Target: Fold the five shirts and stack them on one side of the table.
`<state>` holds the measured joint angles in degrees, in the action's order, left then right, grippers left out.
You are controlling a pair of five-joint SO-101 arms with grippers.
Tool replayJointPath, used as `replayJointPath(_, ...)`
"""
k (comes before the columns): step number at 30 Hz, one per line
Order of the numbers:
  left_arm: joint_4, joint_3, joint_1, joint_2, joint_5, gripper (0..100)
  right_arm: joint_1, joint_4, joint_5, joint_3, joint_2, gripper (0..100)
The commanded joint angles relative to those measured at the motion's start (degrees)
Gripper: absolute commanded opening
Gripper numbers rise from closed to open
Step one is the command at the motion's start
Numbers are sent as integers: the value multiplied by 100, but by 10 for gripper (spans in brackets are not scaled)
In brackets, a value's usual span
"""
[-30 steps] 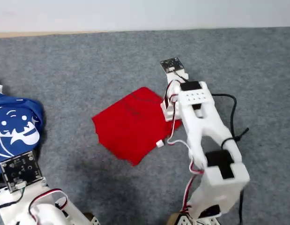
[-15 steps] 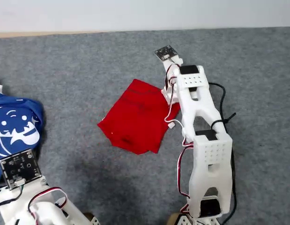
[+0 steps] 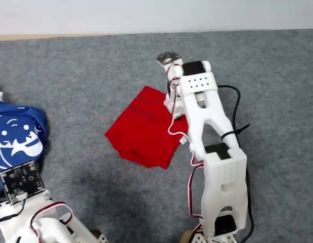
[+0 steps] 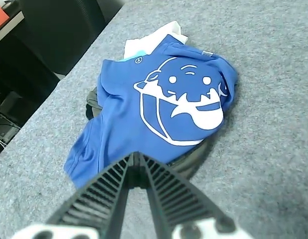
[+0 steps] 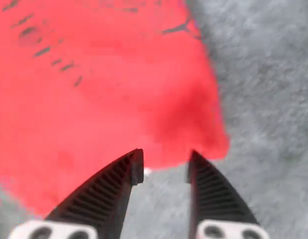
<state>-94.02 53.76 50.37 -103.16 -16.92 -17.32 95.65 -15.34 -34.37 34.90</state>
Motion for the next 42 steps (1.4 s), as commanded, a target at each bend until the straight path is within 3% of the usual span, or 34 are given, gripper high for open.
replayJointPath(1,132,57,9,-18,-44,5,-259,541,88,-264,-673,76)
replayJointPath(5,132,48,9,-18,-35,5,-462,690,105,-229,-840,27)
replayJointPath(11,132,48,9,-18,-35,5,-884,690,1134,-70,-585,9)
replayJointPath(22,141,48,9,-18,-35,5,-1789,673,2119,976,22,9)
replayJointPath(33,141,48,9,-18,-44,5,-2404,646,2321,703,84,9)
replayJointPath(42,141,48,9,-18,-44,5,-2360,664,2295,703,-1499,9)
